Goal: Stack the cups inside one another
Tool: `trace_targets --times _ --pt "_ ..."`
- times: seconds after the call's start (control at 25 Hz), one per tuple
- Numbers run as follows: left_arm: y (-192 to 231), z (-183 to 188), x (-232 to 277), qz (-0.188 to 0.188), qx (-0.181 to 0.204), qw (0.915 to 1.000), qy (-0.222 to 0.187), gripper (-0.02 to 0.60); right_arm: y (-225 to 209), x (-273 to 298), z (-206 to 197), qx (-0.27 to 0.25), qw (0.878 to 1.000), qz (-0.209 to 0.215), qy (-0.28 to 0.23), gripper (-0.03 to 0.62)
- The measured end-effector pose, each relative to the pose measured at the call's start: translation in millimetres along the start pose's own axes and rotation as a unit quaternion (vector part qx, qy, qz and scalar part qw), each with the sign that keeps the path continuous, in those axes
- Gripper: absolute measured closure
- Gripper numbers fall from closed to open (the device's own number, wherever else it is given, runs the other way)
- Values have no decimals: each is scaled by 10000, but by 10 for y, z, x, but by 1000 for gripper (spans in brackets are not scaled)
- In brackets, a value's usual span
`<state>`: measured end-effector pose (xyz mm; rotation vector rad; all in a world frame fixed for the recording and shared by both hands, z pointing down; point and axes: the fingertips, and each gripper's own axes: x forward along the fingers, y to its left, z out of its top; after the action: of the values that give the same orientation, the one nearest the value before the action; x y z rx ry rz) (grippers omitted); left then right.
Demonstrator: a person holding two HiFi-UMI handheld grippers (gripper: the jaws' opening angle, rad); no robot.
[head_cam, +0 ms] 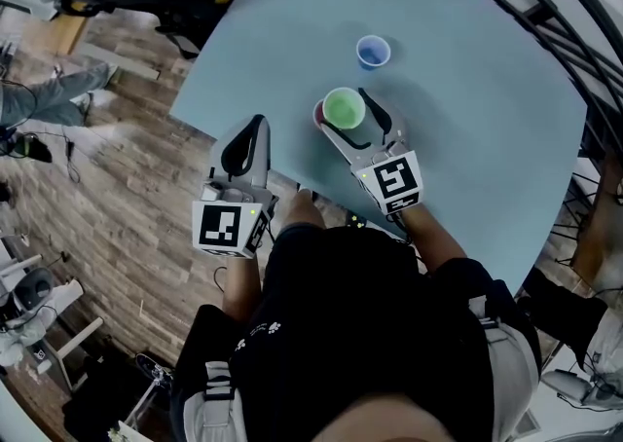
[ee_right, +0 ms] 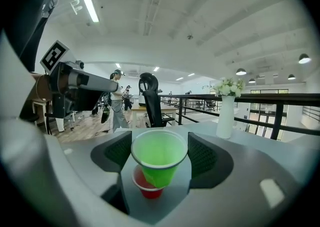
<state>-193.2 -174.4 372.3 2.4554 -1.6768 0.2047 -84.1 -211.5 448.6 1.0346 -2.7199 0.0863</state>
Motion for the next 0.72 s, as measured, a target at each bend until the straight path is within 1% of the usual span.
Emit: trace_targets --times 0.28,0.36,0.6,0.72 --pt "97 0 -19 25 36 10000 -65 588 103 139 -206 -11 9996 150 249 232" --pt "116 -13 -36 82 31 10000 1 588 115 155 -262 -21 9993 173 318 232" --pt "176 -112 -93 129 -34 9999 87 588 141 236 -459 -54 9986 165 508 232" --pt "180 -128 -101 100 -40 9999 59 588 133 266 -551 -55 9981 143 601 232"
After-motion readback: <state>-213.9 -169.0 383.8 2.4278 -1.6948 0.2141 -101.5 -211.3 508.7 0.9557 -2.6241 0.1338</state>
